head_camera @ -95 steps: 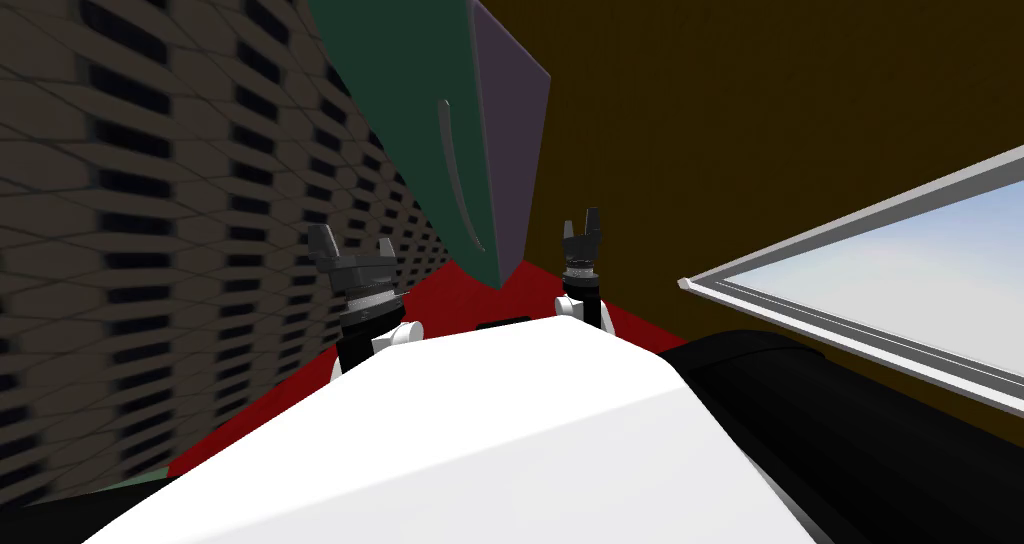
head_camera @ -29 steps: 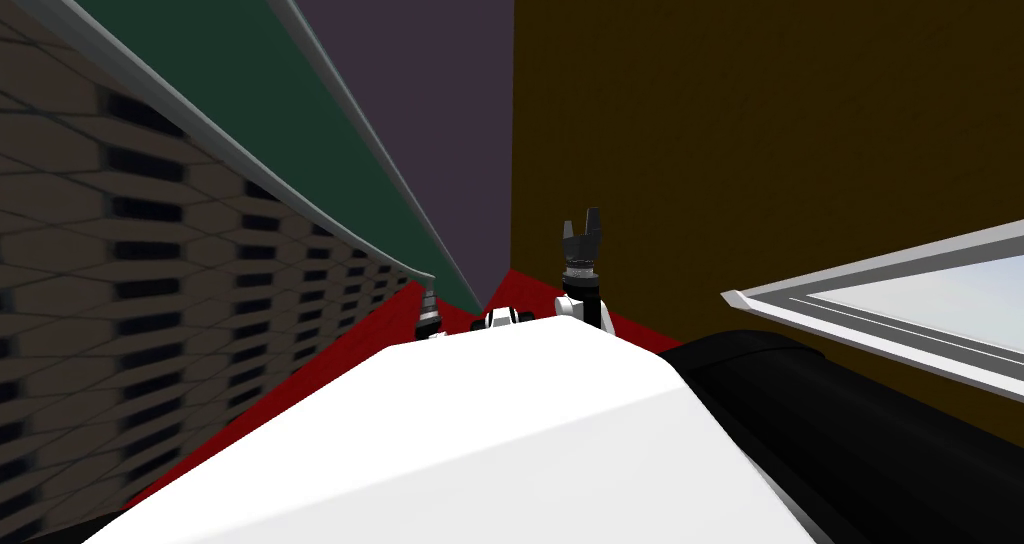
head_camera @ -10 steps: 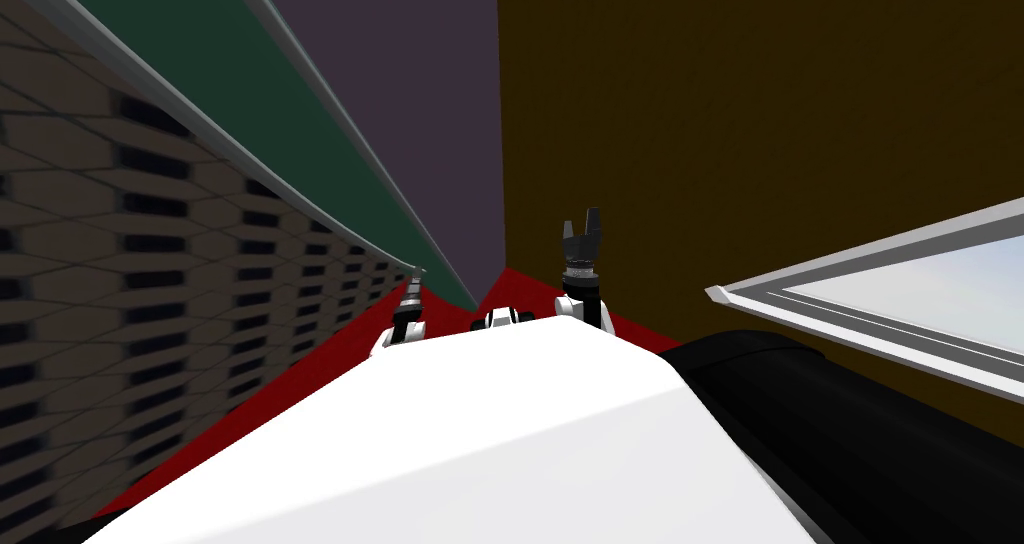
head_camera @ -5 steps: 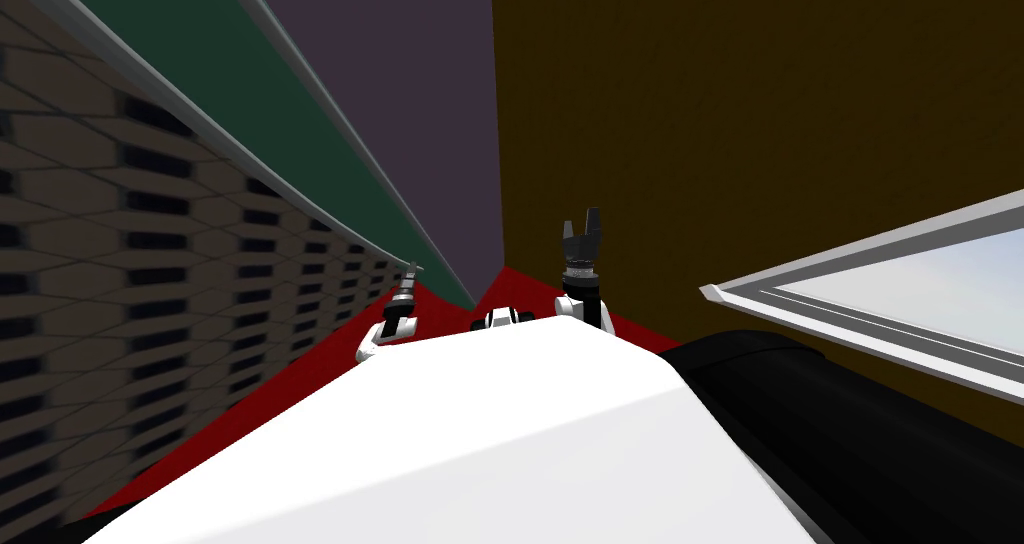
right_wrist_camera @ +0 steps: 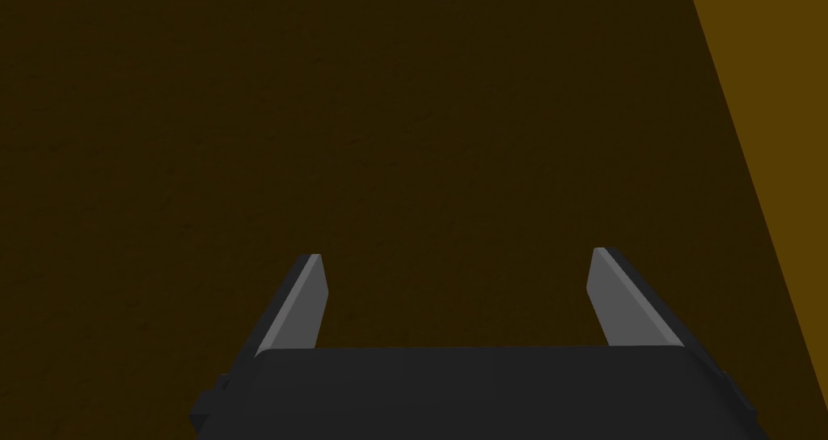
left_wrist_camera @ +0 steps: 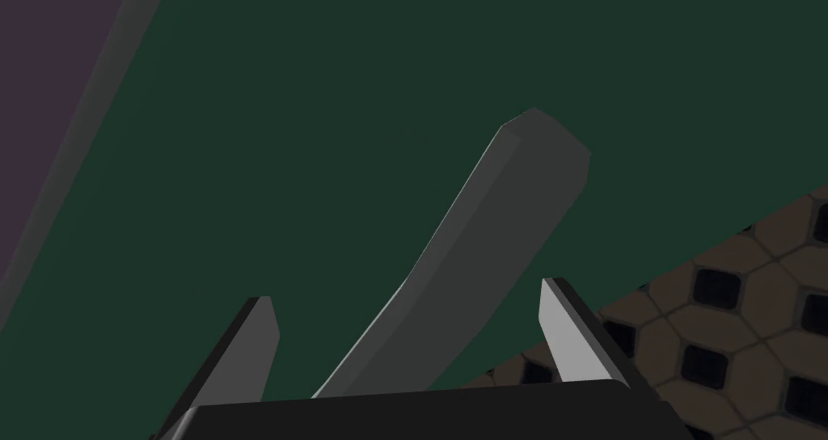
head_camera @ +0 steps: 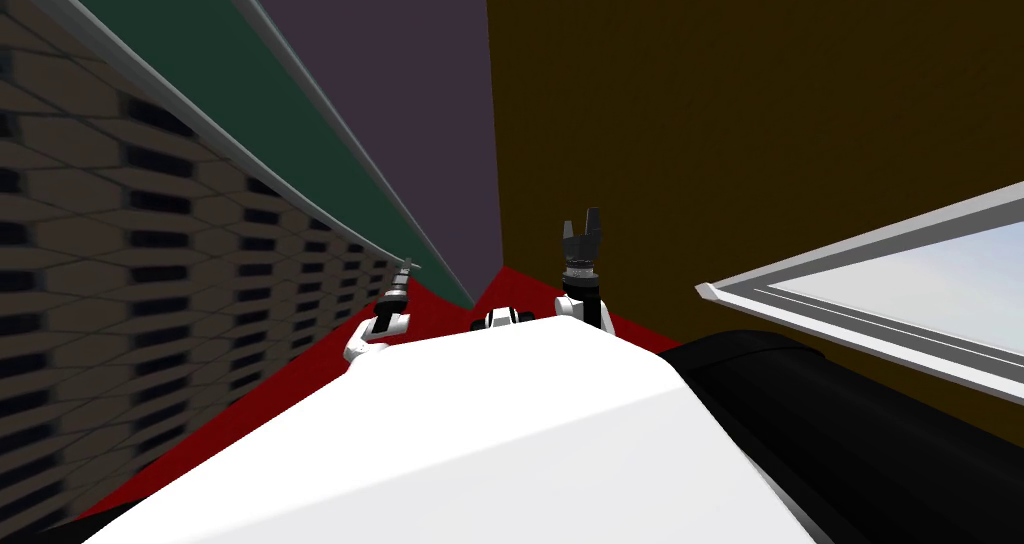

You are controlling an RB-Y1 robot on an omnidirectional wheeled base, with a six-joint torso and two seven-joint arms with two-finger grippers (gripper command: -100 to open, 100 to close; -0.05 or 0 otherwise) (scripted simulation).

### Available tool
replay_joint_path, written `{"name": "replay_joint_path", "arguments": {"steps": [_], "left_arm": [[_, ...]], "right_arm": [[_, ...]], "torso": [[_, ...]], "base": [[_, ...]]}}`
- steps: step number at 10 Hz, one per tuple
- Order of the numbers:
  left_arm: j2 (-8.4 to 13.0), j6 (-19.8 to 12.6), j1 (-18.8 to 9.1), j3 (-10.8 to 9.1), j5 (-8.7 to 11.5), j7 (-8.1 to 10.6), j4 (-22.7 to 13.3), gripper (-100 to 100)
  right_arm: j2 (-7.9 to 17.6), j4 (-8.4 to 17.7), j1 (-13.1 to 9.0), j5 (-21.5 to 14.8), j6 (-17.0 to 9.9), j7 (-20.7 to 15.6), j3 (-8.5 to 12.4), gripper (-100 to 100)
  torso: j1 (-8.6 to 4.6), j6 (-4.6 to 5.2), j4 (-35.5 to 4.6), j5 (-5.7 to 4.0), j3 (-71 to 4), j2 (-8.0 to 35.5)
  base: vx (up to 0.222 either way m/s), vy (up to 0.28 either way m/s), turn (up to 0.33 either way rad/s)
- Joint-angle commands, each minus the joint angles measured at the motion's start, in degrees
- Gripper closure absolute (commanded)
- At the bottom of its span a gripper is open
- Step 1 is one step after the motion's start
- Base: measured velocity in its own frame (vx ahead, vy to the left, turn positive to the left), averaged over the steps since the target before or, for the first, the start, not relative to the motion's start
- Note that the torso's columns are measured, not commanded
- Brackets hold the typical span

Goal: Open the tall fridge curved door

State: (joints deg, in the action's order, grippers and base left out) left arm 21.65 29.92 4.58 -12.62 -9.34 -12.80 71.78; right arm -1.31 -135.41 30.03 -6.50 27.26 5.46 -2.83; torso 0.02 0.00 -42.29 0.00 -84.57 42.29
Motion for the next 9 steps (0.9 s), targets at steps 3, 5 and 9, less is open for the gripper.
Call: {"name": "replay_joint_path", "arguments": {"steps": [3, 5, 9], "left_arm": [[4.2, -5.7, -1.5, -0.42, -1.0, 1.25, 1.7, -100], [6.0, -8.4, -2.1, -0.59, -1.4, 1.8, 2.6, -100], [9.2, -13.4, -3.3, -0.9, -2.3, 2.83, 4.2, -100]], "right_arm": [[0.0, 0.0, 0.0, 0.0, 0.0, 0.0, 0.0, 0], [0.0, 0.0, 0.0, 0.0, 0.0, 0.0, 0.0, 0], [0.0, 0.0, 0.0, 0.0, 0.0, 0.0, 0.0, 0]], "torso": [[-0.05, 0.0, 0.0, -0.01, 0.0, 0.0], [-0.03, 0.0, 0.0, -0.01, 0.0, 0.0], [-0.01, 0.0, 0.0, 0.0, 0.0, 0.0]], "base": [[-0.034, -0.046, 0.005], [-0.036, -0.053, 0.004], [-0.032, -0.047, 0.004]]}}
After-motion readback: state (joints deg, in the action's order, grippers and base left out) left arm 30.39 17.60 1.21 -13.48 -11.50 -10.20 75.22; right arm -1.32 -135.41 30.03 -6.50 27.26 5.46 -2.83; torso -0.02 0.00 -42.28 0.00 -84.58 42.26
